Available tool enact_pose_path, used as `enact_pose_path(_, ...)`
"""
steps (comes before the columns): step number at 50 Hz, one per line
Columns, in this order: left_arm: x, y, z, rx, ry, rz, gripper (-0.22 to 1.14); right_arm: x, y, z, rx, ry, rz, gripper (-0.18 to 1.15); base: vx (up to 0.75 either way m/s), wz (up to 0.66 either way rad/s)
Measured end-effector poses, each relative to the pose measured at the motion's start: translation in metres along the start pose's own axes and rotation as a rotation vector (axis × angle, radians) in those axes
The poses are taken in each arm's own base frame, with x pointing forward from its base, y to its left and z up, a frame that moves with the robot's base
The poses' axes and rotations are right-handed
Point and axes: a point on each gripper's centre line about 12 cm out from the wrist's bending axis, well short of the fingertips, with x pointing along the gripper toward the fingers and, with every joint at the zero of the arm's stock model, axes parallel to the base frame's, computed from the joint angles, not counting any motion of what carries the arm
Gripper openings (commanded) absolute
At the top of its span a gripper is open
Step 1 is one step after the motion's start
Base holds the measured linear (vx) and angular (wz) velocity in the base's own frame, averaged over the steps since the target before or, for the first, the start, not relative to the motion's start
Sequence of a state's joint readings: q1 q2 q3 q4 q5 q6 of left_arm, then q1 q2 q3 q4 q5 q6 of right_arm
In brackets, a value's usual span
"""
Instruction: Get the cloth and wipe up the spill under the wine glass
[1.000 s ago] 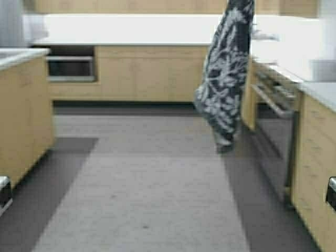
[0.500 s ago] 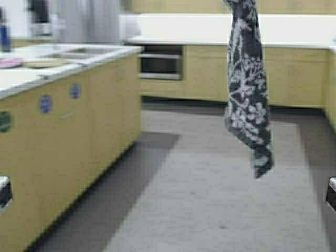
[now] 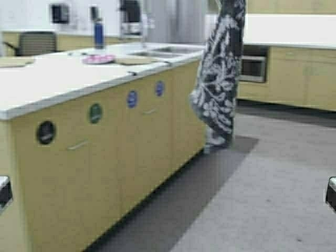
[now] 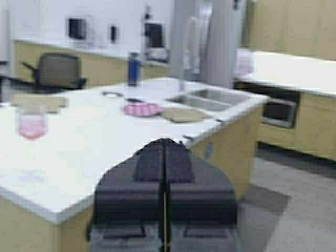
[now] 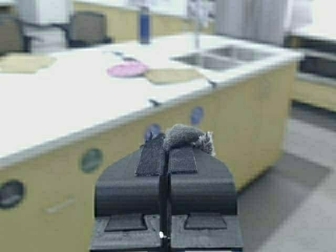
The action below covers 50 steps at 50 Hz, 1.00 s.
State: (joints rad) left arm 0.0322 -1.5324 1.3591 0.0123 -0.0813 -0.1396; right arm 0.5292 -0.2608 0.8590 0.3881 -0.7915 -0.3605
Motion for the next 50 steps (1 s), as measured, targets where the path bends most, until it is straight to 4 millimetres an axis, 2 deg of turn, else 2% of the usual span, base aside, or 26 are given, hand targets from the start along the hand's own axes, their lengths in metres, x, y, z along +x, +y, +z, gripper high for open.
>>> enact_pose_path(9,0.000,0.000,-0.002,0.000,0.003,0.002,0.02,0.010,0.003,-0.003,-0.001,0.004,0.000,0.07,0.02,0.30)
enact_pose_path(21,0.000,0.001,-0.003,0.014,0.006,0.002,0.02,0.020,0.004,-0.029,-0.021,0.071,-0.005,0.07,0.04,0.30)
enact_pose_path(37,0.000,0.001,-0.004,0.012,0.011,0.001,0.02,0.022,-0.026,-0.045,-0.039,0.114,-0.084,0.07,0.07,0.39)
enact_pose_path(50,-0.002,0.000,-0.002,-0.001,-0.011,0.001,0.02,0.021,-0.026,-0.044,-0.036,0.112,-0.084,0.07,0.08,0.32)
